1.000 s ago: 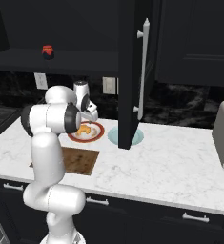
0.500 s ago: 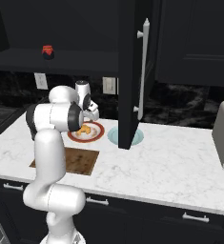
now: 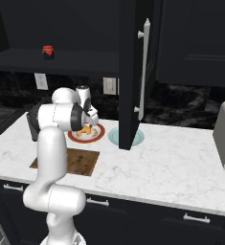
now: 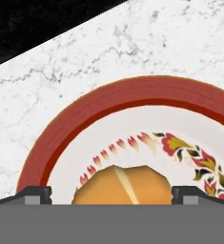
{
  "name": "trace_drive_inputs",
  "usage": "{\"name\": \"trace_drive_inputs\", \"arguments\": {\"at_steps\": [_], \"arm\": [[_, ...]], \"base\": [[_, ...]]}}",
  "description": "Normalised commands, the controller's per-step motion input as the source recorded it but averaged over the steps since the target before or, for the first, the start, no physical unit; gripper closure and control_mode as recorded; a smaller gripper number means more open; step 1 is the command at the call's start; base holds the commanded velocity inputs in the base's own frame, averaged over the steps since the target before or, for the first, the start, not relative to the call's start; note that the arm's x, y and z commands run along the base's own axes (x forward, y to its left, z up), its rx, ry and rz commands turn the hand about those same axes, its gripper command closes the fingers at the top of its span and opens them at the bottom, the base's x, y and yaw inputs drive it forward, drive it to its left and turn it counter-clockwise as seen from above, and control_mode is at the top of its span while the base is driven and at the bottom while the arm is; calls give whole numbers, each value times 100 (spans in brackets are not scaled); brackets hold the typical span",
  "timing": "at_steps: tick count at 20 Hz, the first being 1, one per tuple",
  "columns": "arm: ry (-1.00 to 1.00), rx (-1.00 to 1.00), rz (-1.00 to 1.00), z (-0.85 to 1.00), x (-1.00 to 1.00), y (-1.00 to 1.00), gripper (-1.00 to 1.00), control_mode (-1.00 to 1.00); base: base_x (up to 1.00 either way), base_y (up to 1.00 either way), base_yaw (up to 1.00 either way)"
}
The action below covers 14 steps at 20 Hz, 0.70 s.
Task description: From the different types of pastries on the counter, select a croissant and place it on the cutting board. Then retrieve a jar of jam from the cabinet and place it alongside the croissant on the cutting board.
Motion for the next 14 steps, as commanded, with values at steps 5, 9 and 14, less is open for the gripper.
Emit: {"name": "trace_drive_inputs", "arguments": {"at_steps": [5,9,14], "arm": [[0,0,0,0,0,0,-100,-100],[4,0,0,0,0,0,-100,-100],[5,0,0,-7,-7,0,-100,-100]], "base": [[0,0,0],[0,0,0],[0,0,0]]}}
